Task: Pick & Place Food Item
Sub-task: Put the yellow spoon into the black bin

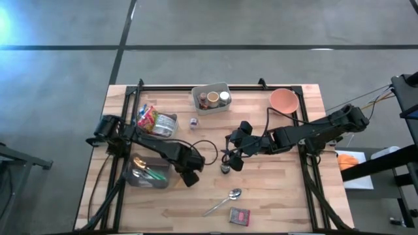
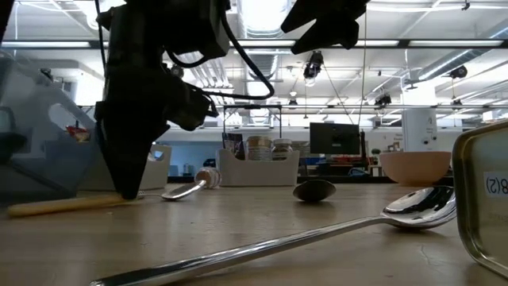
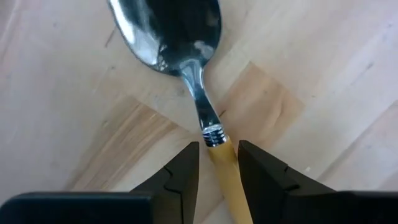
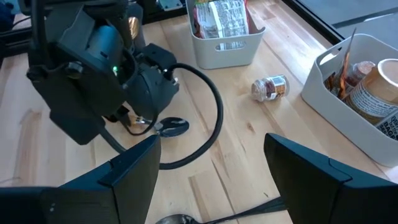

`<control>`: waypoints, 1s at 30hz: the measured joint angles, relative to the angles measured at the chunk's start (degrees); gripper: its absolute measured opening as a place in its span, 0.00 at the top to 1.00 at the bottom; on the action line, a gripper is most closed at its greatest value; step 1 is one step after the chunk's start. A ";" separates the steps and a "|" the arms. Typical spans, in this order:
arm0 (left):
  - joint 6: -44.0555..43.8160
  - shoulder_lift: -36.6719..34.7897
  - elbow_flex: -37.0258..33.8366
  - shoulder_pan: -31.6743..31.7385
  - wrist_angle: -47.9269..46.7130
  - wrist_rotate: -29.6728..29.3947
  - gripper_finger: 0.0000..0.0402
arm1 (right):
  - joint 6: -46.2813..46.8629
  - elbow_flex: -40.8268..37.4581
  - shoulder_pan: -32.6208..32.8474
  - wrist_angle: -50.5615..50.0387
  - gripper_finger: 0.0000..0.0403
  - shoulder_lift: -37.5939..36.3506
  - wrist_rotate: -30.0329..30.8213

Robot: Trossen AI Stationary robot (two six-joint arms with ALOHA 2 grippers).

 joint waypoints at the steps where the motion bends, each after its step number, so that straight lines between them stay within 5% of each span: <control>1: 0.02 0.00 -0.16 0.00 0.02 -0.05 0.72 | 0.00 0.00 0.00 -0.02 0.30 0.00 0.00; 19: 0.14 -0.11 -1.40 -0.07 1.35 -2.20 0.73 | -0.01 0.00 0.00 -0.02 0.30 0.00 0.02; 30: 2.76 -0.22 -1.21 -0.06 2.34 -6.93 0.94 | -0.01 0.00 0.00 -0.02 0.30 0.00 0.02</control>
